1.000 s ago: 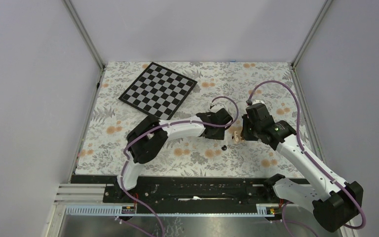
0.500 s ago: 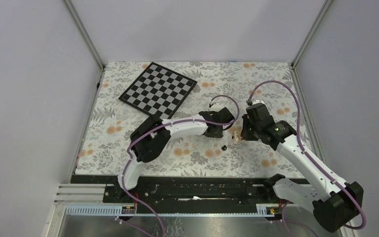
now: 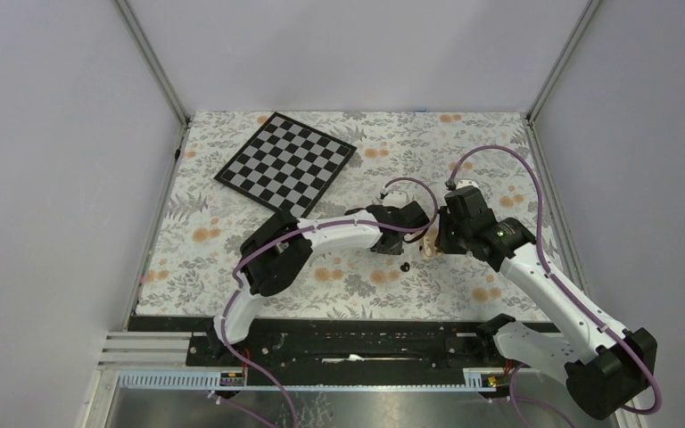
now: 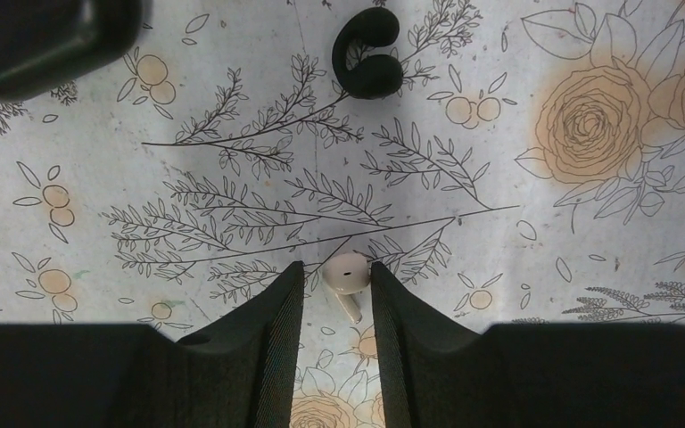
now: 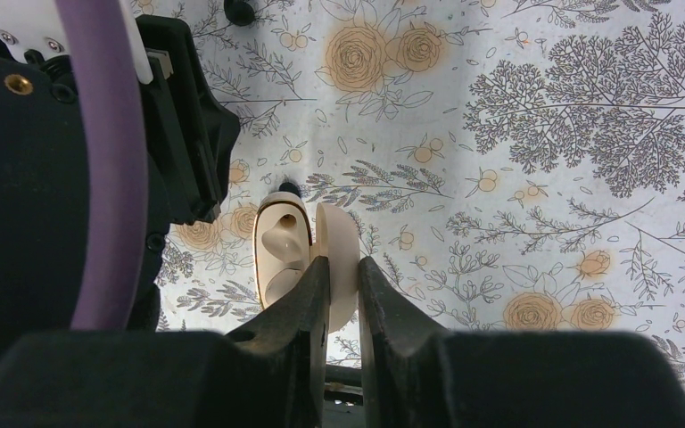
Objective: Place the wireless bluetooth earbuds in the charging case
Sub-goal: Pick up the earbud from the center of the board, then place the earbud in the charging case.
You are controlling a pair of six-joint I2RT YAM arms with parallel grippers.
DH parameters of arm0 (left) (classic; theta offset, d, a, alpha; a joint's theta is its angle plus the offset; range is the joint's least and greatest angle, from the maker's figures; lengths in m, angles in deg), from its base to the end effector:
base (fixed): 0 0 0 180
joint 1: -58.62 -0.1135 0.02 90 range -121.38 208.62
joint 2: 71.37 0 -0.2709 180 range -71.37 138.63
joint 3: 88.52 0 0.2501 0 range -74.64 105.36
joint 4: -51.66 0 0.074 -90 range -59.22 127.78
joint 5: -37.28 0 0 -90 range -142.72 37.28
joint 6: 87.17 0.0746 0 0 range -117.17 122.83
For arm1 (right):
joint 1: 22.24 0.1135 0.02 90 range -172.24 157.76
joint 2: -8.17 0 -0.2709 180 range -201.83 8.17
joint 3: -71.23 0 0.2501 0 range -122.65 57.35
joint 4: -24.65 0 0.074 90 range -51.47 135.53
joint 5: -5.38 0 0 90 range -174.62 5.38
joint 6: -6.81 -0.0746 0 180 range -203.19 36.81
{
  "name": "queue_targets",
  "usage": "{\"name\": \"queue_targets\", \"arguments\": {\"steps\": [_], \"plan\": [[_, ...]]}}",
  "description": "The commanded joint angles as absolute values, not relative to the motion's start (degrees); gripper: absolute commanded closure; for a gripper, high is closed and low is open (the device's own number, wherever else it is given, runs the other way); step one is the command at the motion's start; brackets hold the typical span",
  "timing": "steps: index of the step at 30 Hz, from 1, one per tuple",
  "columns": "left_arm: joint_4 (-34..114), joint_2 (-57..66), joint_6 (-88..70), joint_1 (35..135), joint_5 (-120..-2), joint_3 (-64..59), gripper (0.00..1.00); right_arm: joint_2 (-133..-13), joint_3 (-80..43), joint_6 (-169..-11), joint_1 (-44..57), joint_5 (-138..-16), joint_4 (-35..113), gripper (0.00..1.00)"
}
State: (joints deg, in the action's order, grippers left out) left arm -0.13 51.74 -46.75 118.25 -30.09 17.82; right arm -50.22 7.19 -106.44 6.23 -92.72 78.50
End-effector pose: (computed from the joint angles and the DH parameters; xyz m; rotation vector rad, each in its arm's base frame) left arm 0.2572 -0.3821 0.1353 0.1299 2.6046 -0.1001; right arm 0.2032 0.0982 0.2586 -0.0447 2.4155 0.2484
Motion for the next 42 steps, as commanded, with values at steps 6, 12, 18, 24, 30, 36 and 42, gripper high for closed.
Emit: {"name": "queue_targets", "arguments": {"steps": [6, 12, 18, 24, 30, 36, 42], "plan": [[-1.8, 53.2, -47.6, 118.4, -27.8, 21.2, 0.7, -49.1, 6.9, -106.7, 6.1, -93.7, 77.4, 1.0], [-1.8, 54.1, -47.3, 118.3, -28.6, 22.5, 0.79, -48.7, 7.0, -106.5, 6.2, -93.9, 77.7, 1.0], [-1.8, 53.2, -47.2, 118.3, -28.0, 21.6, 0.85, -48.7, 7.0, -106.5, 6.1, -93.9, 77.7, 1.0], [-1.6, 49.5, -43.6, 118.2, -25.0, 21.4, 0.85, -48.7, 7.2, -106.3, 6.2, -93.5, 76.7, 1.0], [3.0, 41.2, -42.3, 116.7, -24.3, 16.0, 0.86, -50.8, 6.2, -105.1, 6.1, -90.5, 76.8, 1.0], [13.4, 29.0, -35.7, 115.1, -22.6, 6.7, 0.86, -54.3, 4.8, -103.5, 6.1, -86.3, 76.8, 1.0], [29.0, 14.9, -27.7, 113.5, -28.2, -4.1, 0.86, -55.4, 3.8, -100.8, 6.1, -78.6, 73.7, 1.0]]}}
